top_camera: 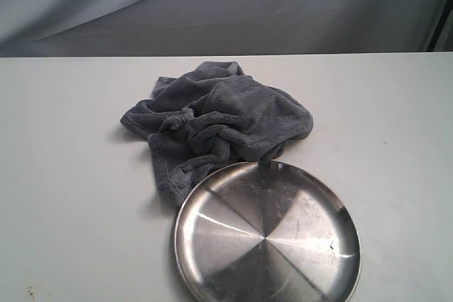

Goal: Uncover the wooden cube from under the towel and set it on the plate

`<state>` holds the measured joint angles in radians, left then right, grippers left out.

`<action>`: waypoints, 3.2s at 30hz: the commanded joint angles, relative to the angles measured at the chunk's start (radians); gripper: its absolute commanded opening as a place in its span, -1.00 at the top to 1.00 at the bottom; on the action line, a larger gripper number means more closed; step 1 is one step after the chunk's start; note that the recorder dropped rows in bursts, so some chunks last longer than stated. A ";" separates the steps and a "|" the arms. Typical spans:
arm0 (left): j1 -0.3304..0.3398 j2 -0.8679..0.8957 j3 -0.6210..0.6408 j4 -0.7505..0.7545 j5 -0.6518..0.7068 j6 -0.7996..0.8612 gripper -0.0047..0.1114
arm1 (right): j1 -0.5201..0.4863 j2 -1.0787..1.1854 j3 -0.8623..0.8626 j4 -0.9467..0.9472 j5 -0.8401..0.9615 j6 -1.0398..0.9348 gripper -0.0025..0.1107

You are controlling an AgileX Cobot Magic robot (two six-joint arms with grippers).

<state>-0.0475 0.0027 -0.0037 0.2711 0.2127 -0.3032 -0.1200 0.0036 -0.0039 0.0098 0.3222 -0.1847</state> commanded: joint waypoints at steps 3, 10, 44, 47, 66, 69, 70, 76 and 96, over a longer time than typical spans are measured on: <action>0.003 -0.003 0.004 0.030 -0.006 -0.003 0.92 | 0.004 -0.004 0.004 -0.010 -0.006 0.001 0.96; 0.003 -0.003 0.004 0.030 -0.006 0.005 0.92 | 0.004 -0.004 0.004 -0.010 -0.101 0.001 0.96; 0.003 -0.003 0.004 0.030 -0.006 0.005 0.92 | 0.004 0.236 -0.356 0.347 -0.009 0.057 0.96; 0.003 -0.003 0.004 0.030 -0.006 0.005 0.92 | 0.004 0.354 -0.427 0.347 0.098 -0.016 0.96; 0.003 -0.003 0.004 0.030 -0.006 0.006 0.92 | 0.090 0.836 -0.721 0.472 0.407 -0.339 0.96; 0.003 -0.003 0.004 0.030 -0.006 0.006 0.92 | 0.136 0.902 -0.741 0.472 0.407 -0.339 0.96; 0.003 -0.003 0.004 0.030 -0.006 0.006 0.92 | 0.152 0.924 -0.750 0.472 0.405 -0.339 0.96; 0.003 -0.003 0.004 0.030 -0.006 0.006 0.92 | 0.234 1.041 -0.809 0.470 0.408 -0.339 0.96; 0.003 -0.003 0.004 0.030 -0.006 0.006 0.92 | 0.496 1.451 -1.124 0.146 0.515 -0.226 0.96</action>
<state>-0.0475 0.0027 -0.0037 0.2991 0.2127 -0.2966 0.3518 1.4142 -1.0935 0.2036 0.8406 -0.4210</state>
